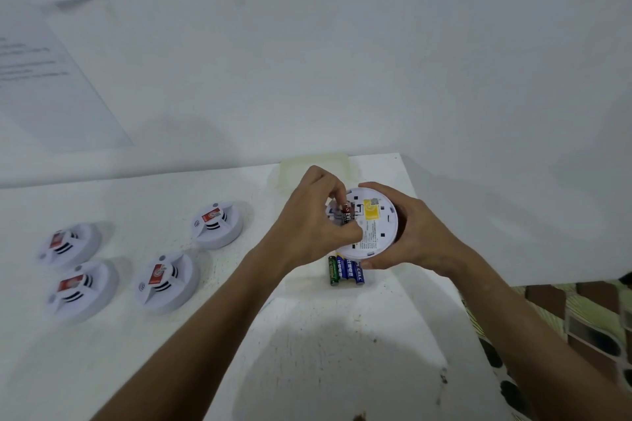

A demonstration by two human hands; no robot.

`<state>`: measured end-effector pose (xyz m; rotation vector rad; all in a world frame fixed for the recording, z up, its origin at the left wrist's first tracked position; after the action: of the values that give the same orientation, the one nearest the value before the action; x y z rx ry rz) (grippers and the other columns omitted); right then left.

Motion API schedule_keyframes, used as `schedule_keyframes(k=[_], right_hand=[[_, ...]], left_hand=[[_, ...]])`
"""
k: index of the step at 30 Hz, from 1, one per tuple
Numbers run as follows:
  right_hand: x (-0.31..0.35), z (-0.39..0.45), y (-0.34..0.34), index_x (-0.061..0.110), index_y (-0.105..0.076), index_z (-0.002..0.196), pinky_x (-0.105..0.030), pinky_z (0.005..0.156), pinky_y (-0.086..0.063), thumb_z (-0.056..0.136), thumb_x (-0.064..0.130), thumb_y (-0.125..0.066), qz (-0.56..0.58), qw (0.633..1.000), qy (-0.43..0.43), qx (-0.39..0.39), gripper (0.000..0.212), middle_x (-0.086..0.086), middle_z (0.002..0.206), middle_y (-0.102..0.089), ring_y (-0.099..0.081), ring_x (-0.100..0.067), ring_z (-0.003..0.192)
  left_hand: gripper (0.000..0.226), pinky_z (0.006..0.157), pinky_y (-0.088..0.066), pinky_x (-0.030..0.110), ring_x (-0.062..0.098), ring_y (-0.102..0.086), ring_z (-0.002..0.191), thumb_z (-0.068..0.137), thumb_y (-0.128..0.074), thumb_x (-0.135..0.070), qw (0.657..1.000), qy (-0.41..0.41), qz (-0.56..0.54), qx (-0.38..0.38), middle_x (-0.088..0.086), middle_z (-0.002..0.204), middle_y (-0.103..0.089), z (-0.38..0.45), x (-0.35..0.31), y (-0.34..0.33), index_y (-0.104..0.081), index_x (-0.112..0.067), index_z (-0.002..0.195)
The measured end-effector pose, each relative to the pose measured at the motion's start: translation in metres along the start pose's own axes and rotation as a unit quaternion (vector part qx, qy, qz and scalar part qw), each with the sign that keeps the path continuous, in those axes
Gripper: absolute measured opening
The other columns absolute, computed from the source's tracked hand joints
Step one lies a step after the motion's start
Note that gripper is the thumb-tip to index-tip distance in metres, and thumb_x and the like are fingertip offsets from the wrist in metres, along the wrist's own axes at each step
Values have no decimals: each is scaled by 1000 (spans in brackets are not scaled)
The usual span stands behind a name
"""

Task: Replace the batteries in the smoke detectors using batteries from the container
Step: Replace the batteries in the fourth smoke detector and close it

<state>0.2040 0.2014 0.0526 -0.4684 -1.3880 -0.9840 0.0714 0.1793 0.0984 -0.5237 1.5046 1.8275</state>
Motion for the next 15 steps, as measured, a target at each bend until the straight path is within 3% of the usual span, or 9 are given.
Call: schedule_keyframes(k=[3, 8, 12, 15], right_hand=[[-6, -2, 4, 25, -54, 133, -27, 85, -56, 53, -4, -92, 13, 1000, -10, 0, 93, 5, 121, -66, -63, -20, 113], [-9, -4, 18, 22, -54, 134, -32, 87, -58, 51, 2, -92, 18, 999, -18, -24, 94, 3, 120, -65, -62, -20, 112], [-16, -8, 28, 25, -55, 132, -30, 87, -58, 52, 3, -91, 10, 999, -27, -37, 90, 6, 120, -65, -62, -15, 111], [-28, -15, 39, 25, -54, 134, -32, 91, -57, 52, 8, -92, 7, 997, -42, -64, 93, 7, 124, -65, -60, -15, 118]], left_hand=[[35, 69, -52, 22, 7, -55, 90, 67, -78, -20, 1000, -6, -5, -18, -8, 94, -47, 2, 0, -2, -47, -33, 77], [23, 60, -34, 18, 7, -48, 79, 78, -74, -26, 999, 18, -20, -36, -17, 79, -52, 1, 5, -1, -52, -26, 84], [28, 63, -42, 9, 3, -61, 75, 78, -78, -20, 989, 52, -128, -54, -9, 84, -67, 12, 16, 0, -57, -23, 97], [22, 68, -52, 20, 5, -64, 71, 78, -78, -14, 969, 121, -186, -113, -2, 84, -72, 27, 46, 11, -65, -18, 95]])
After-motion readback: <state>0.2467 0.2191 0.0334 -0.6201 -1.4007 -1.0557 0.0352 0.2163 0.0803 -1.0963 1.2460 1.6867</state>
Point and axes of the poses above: each hand's wrist, its own z-axis towards the middle knuckle, its own y-axis out of the back of the hand, x = y × z, the point moved 9 cm from there along z, towards the middle knuckle
